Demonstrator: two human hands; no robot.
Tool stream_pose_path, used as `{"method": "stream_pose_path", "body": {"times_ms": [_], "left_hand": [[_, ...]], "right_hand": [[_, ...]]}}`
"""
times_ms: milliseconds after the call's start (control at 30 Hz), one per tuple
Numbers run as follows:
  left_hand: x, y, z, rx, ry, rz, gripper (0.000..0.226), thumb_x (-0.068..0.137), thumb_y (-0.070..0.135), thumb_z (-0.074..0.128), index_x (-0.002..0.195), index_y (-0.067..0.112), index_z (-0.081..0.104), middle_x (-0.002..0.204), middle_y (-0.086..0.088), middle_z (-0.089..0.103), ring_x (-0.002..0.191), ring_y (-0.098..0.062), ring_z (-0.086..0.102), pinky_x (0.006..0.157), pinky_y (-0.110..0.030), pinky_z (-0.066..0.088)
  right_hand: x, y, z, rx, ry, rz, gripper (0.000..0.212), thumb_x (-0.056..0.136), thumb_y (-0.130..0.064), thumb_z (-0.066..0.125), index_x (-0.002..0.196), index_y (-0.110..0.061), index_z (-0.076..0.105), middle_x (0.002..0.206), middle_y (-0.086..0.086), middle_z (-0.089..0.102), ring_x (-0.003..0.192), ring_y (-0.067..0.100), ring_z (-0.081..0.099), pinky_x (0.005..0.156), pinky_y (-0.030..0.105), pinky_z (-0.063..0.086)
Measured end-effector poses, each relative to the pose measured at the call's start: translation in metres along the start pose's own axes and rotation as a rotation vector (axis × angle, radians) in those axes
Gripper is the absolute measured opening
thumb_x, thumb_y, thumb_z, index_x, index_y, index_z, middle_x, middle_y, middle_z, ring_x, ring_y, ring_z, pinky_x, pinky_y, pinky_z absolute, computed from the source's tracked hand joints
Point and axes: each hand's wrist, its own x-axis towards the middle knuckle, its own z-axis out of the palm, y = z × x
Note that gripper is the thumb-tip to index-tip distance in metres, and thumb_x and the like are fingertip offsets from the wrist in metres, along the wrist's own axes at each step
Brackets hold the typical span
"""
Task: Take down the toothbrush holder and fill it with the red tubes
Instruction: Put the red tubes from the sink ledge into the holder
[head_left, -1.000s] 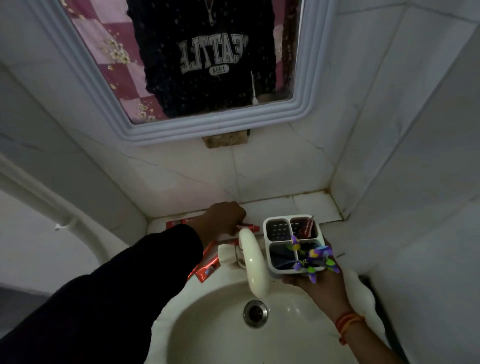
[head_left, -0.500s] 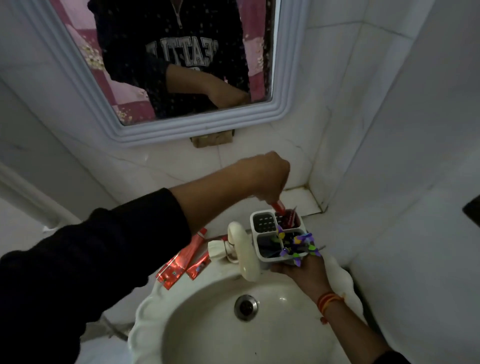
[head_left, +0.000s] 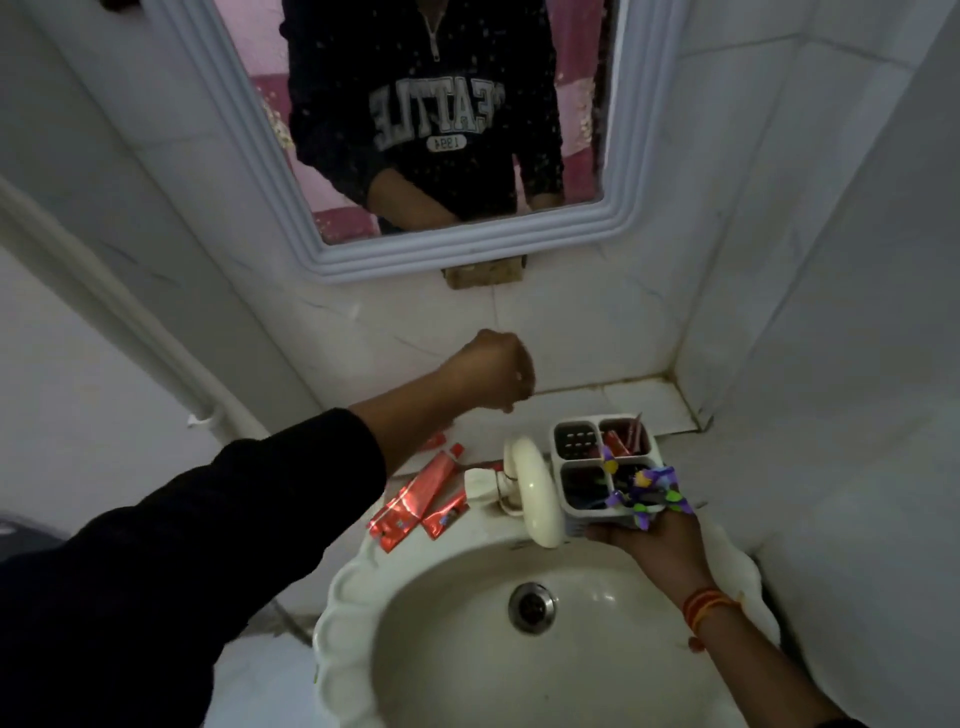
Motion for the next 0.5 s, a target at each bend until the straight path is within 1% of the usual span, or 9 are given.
{"method": "stream_pose_path", "body": {"times_ms": [67, 133, 200, 233, 267, 300, 400, 433, 500], "left_hand": [[-0.008, -0.034, 0.011, 0.216, -0.089, -0.109, 0.031, 0.092, 0.023, 0.066, 0.114, 0.003, 0.073, 0.112, -0.013, 0.075, 0.100, -0.029, 0.073, 0.083, -0.028, 0.054], [-0.016, -0.065, 0.033, 0.341, -0.185, -0.184, 0.048, 0.093, 0.036, 0.065, 0.128, 0.002, 0.064, 0.132, -0.014, 0.066, 0.118, -0.032, 0.064, 0.096, -0.031, 0.050], [-0.022, -0.088, 0.057, 0.373, -0.249, -0.252, 0.056, 0.094, 0.043, 0.060, 0.137, 0.006, 0.057, 0.147, -0.012, 0.055, 0.130, -0.030, 0.057, 0.104, -0.033, 0.047], [-0.025, -0.096, 0.068, 0.372, -0.265, -0.272, 0.055, 0.095, 0.042, 0.058, 0.137, 0.007, 0.057, 0.150, -0.010, 0.054, 0.134, -0.028, 0.054, 0.107, -0.034, 0.046], [-0.026, -0.102, 0.078, 0.366, -0.251, -0.279, 0.050, 0.097, 0.041, 0.056, 0.134, 0.008, 0.060, 0.146, -0.010, 0.057, 0.134, -0.027, 0.054, 0.109, -0.034, 0.046], [-0.028, -0.107, 0.087, 0.360, -0.208, -0.275, 0.045, 0.097, 0.041, 0.055, 0.128, 0.009, 0.063, 0.138, -0.010, 0.063, 0.128, -0.026, 0.059, 0.107, -0.036, 0.049], [-0.031, -0.111, 0.099, 0.345, -0.148, -0.246, 0.037, 0.096, 0.037, 0.051, 0.116, 0.011, 0.070, 0.113, -0.009, 0.072, 0.104, -0.026, 0.070, 0.092, -0.039, 0.058], [-0.032, -0.110, 0.099, 0.335, -0.134, -0.219, 0.037, 0.097, 0.036, 0.049, 0.117, 0.012, 0.069, 0.113, -0.010, 0.071, 0.103, -0.026, 0.070, 0.091, -0.040, 0.058], [-0.035, -0.100, 0.088, 0.257, -0.115, -0.176, 0.041, 0.100, 0.036, 0.049, 0.129, 0.011, 0.061, 0.123, -0.014, 0.066, 0.110, -0.030, 0.065, 0.096, -0.041, 0.055]], "right_hand": [[0.000, 0.002, 0.000, -0.035, 0.012, 0.011, 0.089, 0.032, -0.043, 0.097, 0.112, -0.016, 0.068, 0.106, -0.007, 0.074, 0.102, 0.000, 0.068, 0.092, 0.022, 0.055], [0.001, 0.004, -0.001, -0.075, 0.011, 0.021, 0.084, 0.036, -0.035, 0.099, 0.112, -0.017, 0.068, 0.107, -0.005, 0.075, 0.104, 0.009, 0.069, 0.095, 0.038, 0.055], [0.001, 0.007, -0.001, -0.107, 0.011, 0.028, 0.079, 0.038, -0.028, 0.099, 0.110, -0.017, 0.069, 0.107, -0.003, 0.076, 0.104, 0.012, 0.070, 0.096, 0.043, 0.055], [0.001, 0.007, 0.000, -0.114, 0.020, 0.031, 0.077, 0.040, -0.023, 0.100, 0.110, -0.016, 0.069, 0.106, -0.002, 0.076, 0.104, 0.013, 0.070, 0.096, 0.043, 0.055], [0.001, 0.006, 0.001, -0.113, 0.032, 0.032, 0.076, 0.041, -0.019, 0.100, 0.111, -0.016, 0.069, 0.106, -0.002, 0.076, 0.104, 0.013, 0.069, 0.096, 0.043, 0.055], [0.001, 0.006, 0.002, -0.110, 0.037, 0.032, 0.075, 0.042, -0.017, 0.100, 0.111, -0.016, 0.069, 0.107, -0.002, 0.076, 0.104, 0.013, 0.069, 0.095, 0.041, 0.055], [0.003, 0.006, 0.003, -0.110, 0.031, 0.017, 0.075, 0.044, -0.014, 0.099, 0.113, -0.015, 0.068, 0.107, -0.002, 0.075, 0.105, 0.012, 0.069, 0.094, 0.038, 0.055], [0.004, 0.007, 0.002, -0.104, 0.027, 0.017, 0.076, 0.044, -0.012, 0.099, 0.113, -0.015, 0.068, 0.108, -0.002, 0.075, 0.106, 0.012, 0.069, 0.094, 0.038, 0.054], [0.005, 0.008, 0.003, -0.084, 0.018, 0.022, 0.076, 0.043, -0.010, 0.099, 0.112, -0.015, 0.068, 0.108, -0.002, 0.075, 0.106, 0.012, 0.069, 0.093, 0.036, 0.054]]}}
